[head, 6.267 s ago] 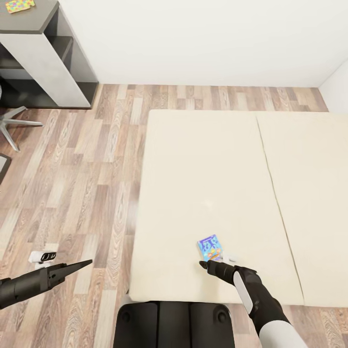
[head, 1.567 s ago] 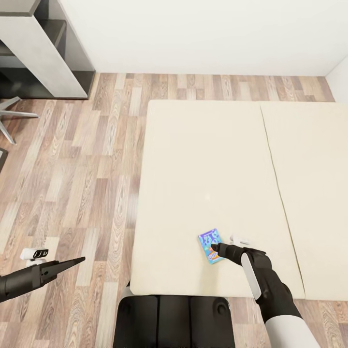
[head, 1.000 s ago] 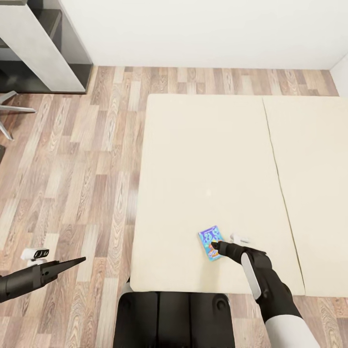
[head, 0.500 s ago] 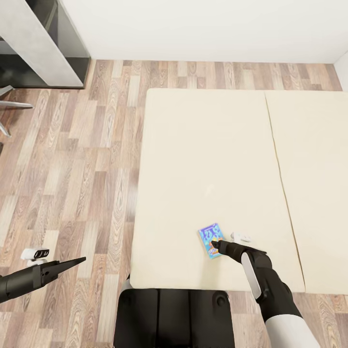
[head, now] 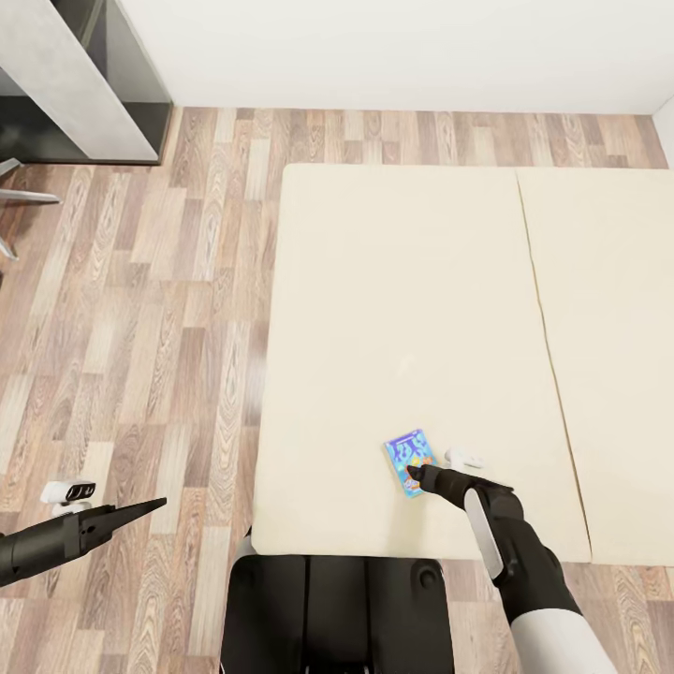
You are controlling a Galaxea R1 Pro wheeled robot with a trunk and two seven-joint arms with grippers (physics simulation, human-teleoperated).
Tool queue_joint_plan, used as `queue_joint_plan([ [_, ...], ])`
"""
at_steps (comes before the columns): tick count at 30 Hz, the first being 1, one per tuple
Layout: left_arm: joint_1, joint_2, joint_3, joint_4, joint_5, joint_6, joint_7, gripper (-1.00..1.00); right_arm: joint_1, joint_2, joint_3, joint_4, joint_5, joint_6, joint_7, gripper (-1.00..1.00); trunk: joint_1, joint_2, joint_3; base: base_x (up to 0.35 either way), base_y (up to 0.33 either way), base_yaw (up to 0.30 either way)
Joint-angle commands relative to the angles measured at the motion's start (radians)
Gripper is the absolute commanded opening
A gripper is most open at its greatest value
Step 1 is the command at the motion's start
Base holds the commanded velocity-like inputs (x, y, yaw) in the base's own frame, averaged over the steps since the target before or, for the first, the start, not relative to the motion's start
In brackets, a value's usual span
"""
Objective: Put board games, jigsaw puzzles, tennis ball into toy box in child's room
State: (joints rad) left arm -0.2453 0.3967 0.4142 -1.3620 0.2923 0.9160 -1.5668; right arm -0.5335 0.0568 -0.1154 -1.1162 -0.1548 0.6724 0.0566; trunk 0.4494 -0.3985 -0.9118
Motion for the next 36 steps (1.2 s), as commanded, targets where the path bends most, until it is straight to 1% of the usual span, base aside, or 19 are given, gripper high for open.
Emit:
queue_joint_plan([
  [1,0.0,0.0,0.0,0.0,0.0,0.011,-0.004,1.0,0.0,0.002,0.002,-0.002,0.0,0.005,0.005,1.0,0.001,-0.002,-0.001,0.0,0.0,0.0],
  [2,0.0,0.0,0.0,0.0,0.0,0.011,-0.004,1.0,0.0,0.001,0.008,-0.003,0.0,0.005,0.005,1.0,0.001,-0.002,-0.001,0.0,0.0,0.0],
  [6,0.0,0.0,-0.001,0.0,0.0,0.011,-0.004,1.0,-0.011,-0.002,0.053,-0.007,0.001,0.005,0.006,1.0,0.001,-0.002,-0.001,0.0,0.0,0.0],
  [8,0.0,-0.001,-0.003,0.0,-0.001,0.011,-0.004,1.0,-0.031,-0.004,0.077,-0.006,0.0,0.006,0.006,1.0,0.001,-0.002,-0.001,0.0,0.0,0.0],
  [11,0.0,-0.001,-0.004,0.0,-0.001,0.011,-0.004,1.0,-0.05,-0.006,0.089,-0.003,0.0,0.007,0.007,1.0,0.001,-0.002,-0.002,0.0,0.0,0.0],
  [19,0.0,-0.001,-0.003,0.0,-0.001,0.011,-0.004,1.0,-0.066,-0.009,0.095,0.001,0.0,0.007,0.008,1.0,0.001,-0.002,-0.002,0.0,0.0,0.0],
  [29,0.0,-0.001,-0.004,0.0,-0.001,0.011,-0.004,1.0,-0.068,-0.009,0.098,0.004,0.001,0.002,0.008,1.0,0.001,-0.002,-0.002,0.0,0.0,0.0],
  [36,0.0,-0.001,-0.005,0.0,-0.001,0.011,-0.004,1.0,-0.067,-0.009,0.1,0.009,0.001,-0.04,0.008,1.0,0.001,-0.002,-0.005,0.0,0.0,0.0],
])
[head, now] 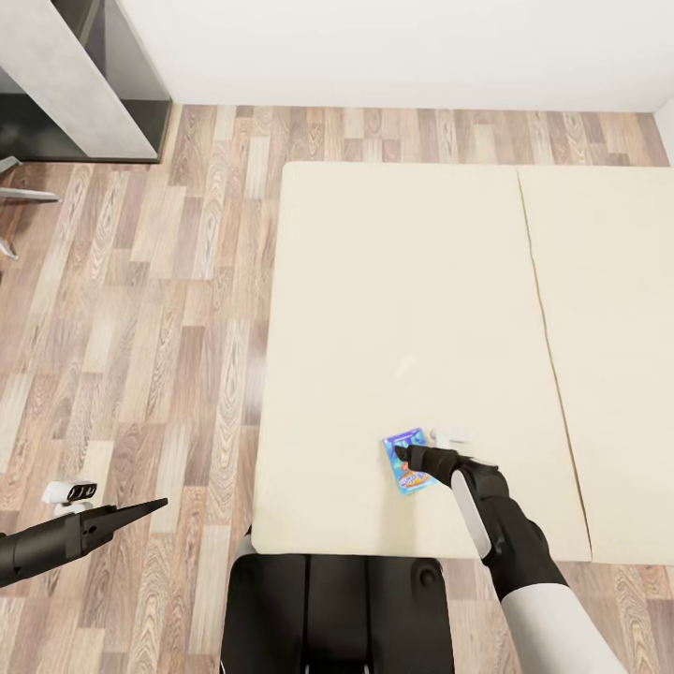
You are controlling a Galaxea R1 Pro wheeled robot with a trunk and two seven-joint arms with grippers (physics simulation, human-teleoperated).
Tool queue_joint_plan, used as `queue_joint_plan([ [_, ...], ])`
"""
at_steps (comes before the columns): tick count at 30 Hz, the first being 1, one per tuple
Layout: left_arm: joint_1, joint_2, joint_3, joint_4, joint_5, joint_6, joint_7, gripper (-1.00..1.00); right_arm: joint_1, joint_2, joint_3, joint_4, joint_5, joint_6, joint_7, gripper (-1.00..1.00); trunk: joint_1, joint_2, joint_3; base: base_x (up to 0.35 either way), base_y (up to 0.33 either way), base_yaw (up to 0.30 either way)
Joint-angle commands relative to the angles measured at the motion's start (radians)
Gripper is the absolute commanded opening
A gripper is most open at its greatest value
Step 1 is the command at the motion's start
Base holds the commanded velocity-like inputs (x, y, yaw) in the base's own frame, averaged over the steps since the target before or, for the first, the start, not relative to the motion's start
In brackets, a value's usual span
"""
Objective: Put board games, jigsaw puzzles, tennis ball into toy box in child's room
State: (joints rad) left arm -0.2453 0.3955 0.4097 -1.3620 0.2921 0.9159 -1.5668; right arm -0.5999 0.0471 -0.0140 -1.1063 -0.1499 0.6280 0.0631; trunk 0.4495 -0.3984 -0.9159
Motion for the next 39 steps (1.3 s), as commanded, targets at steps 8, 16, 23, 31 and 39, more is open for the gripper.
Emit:
queue_joint_plan([
  [8,0.0,0.0,-0.001,0.0,-0.001,0.011,-0.004,1.0,-0.001,0.0,-0.001,0.012,-0.003,-0.006,0.001,1.0,0.001,-0.002,-0.013,0.0,0.0,0.0],
  [16,0.0,0.0,-0.002,0.0,-0.001,0.011,-0.004,1.0,0.0,-0.001,-0.001,0.012,-0.003,-0.007,0.001,1.0,0.001,-0.002,-0.026,0.0,0.0,0.0],
  [23,0.0,0.0,-0.002,0.0,-0.001,0.011,-0.004,1.0,0.0,-0.001,-0.001,0.013,-0.003,-0.008,0.001,1.0,0.001,-0.002,-0.032,0.0,0.0,0.0],
  [31,0.0,0.0,-0.003,0.0,-0.001,0.011,-0.004,1.0,0.009,-0.002,-0.001,0.013,-0.003,-0.012,0.001,1.0,0.001,-0.002,-0.033,0.0,0.0,0.0],
  [39,0.0,0.0,-0.001,0.0,-0.001,0.011,-0.004,1.0,0.014,-0.003,0.0,0.016,-0.004,-0.028,0.002,1.0,0.001,-0.002,-0.033,0.0,0.0,0.0],
])
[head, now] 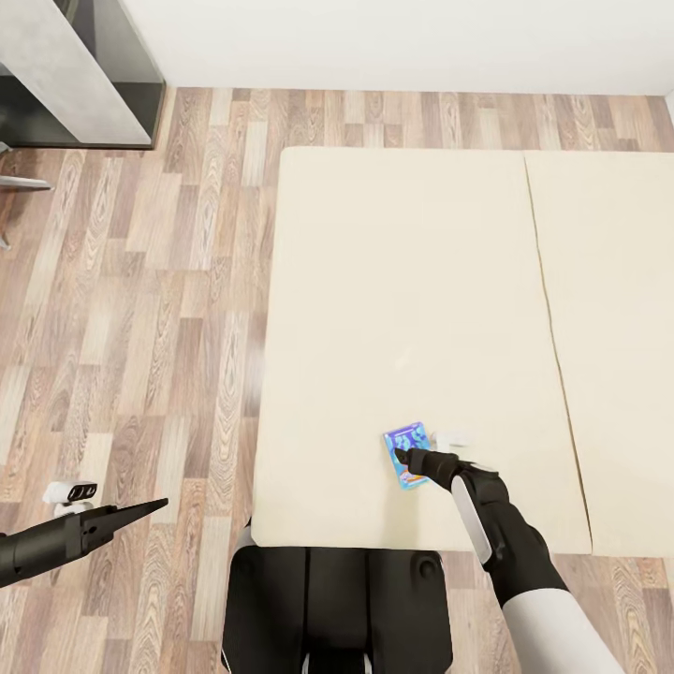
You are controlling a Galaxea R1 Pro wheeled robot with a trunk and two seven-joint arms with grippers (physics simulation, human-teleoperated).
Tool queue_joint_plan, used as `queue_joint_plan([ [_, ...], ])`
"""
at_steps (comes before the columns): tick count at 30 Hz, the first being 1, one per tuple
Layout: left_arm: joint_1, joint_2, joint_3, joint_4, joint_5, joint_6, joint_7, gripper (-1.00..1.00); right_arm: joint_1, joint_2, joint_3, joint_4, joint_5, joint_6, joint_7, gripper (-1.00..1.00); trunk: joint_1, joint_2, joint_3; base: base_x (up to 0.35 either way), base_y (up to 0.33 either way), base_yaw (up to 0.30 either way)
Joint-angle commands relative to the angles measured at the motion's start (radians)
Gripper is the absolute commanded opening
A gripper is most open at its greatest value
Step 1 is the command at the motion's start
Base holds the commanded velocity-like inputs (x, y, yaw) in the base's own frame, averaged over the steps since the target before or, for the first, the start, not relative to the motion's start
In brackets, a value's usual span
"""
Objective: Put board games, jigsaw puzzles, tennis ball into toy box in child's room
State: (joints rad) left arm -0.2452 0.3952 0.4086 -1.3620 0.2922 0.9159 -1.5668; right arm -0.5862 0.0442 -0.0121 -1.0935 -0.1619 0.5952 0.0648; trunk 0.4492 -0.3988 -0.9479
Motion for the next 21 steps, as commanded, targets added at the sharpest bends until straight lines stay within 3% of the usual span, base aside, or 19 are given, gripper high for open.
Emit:
queue_joint_plan([
  [1,0.0,0.0,0.0,0.0,-0.001,0.011,-0.004,1.0,0.001,0.0,-0.002,0.004,0.008,0.004,0.0,1.0,0.001,-0.001,-0.001,0.0,0.0,0.0],
  [21,0.0,0.0,0.005,0.0,-0.001,0.011,-0.004,1.0,0.002,0.0,-0.002,0.01,0.009,0.003,0.001,1.0,0.001,-0.001,-0.001,0.0,0.038,0.0],
])
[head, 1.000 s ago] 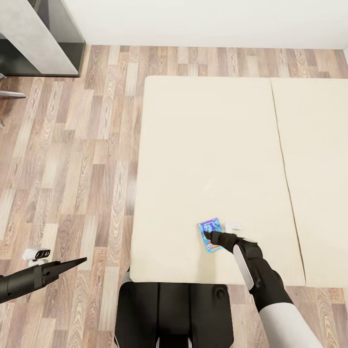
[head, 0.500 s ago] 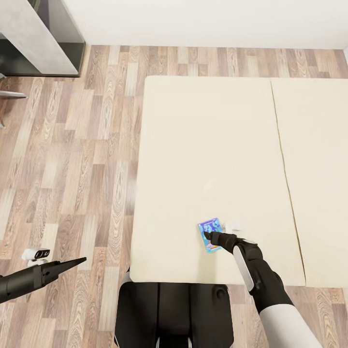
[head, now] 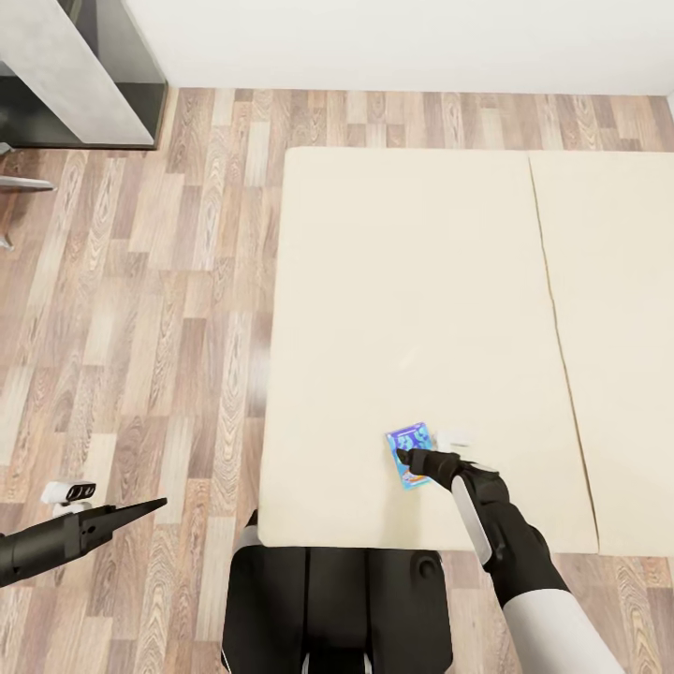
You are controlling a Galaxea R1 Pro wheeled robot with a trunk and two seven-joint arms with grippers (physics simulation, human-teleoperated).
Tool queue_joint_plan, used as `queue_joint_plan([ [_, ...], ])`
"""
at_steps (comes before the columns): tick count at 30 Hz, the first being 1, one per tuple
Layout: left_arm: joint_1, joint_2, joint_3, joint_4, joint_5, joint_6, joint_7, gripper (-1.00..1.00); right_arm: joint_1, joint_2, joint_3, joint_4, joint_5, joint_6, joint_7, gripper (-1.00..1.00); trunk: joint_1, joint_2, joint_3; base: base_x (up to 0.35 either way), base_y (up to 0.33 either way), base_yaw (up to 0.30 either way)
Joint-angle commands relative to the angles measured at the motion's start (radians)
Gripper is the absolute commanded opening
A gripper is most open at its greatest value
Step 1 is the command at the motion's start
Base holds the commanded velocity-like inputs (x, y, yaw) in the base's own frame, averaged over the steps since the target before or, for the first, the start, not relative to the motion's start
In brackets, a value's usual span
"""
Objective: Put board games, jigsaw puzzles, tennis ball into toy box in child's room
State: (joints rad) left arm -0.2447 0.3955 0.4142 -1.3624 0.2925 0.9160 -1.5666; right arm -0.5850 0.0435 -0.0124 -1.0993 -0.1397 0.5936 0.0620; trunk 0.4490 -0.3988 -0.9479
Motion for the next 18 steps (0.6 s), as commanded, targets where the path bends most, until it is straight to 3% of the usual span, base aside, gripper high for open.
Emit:
queue_joint_plan([
  [1,-0.001,0.0,0.0,0.0,-0.001,0.011,-0.004,1.0,0.0,0.001,-0.001,0.016,-0.014,0.005,0.004,1.0,0.001,-0.001,-0.001,0.0,0.019,0.0],
  [18,-0.001,0.0,0.0,0.0,-0.001,0.01,-0.004,1.0,0.001,0.002,-0.001,0.016,-0.015,0.005,0.004,1.0,0.001,-0.001,-0.001,0.0,0.004,0.0],
])
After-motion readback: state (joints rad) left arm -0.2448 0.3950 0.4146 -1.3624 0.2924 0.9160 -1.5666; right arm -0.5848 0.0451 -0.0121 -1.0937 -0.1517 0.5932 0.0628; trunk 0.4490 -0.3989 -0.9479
